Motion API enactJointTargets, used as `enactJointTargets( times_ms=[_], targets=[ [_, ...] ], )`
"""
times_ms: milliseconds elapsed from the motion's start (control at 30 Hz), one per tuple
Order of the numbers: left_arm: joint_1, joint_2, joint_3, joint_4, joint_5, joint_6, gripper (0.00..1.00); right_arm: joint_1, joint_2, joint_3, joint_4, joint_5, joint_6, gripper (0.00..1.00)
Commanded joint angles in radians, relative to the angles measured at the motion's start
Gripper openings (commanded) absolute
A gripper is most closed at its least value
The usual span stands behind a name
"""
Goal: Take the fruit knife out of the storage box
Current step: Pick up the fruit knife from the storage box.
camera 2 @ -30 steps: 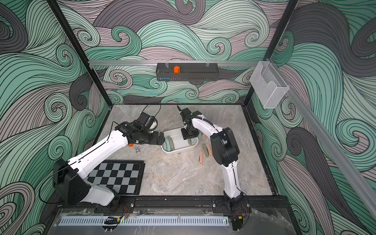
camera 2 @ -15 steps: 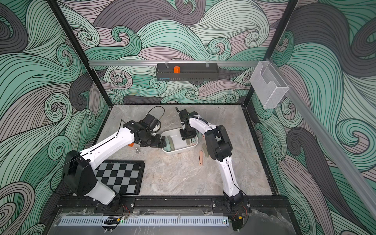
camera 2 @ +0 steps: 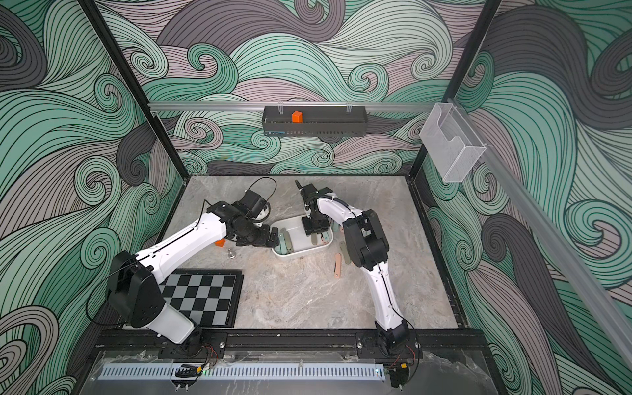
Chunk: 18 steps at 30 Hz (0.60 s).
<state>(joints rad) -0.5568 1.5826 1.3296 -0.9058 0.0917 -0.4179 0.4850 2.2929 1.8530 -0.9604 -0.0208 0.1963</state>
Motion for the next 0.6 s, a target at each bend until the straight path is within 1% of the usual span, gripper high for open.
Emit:
enactJointTargets(
  times_ms=[0,100,267,567],
  targets=[
    [0.006,0.007,0.038,-0.027,0.013,0.008,0.99,0.010,0.050,-0.025,-0.016,-0.008,0.008,0.43],
    [0.006,0.000,0.036,-0.030,0.011,0.006,0.99,0.013,0.059,-0.020,-0.023,0.000,0.004,0.34],
    [0.006,-0.015,0.029,-0.034,0.008,0.001,0.99,0.015,0.058,-0.001,-0.035,0.020,0.009,0.25],
    [0.007,-0.062,0.004,-0.042,0.013,-0.014,0.99,0.031,0.044,0.060,-0.076,0.073,0.011,0.22]
  ],
)
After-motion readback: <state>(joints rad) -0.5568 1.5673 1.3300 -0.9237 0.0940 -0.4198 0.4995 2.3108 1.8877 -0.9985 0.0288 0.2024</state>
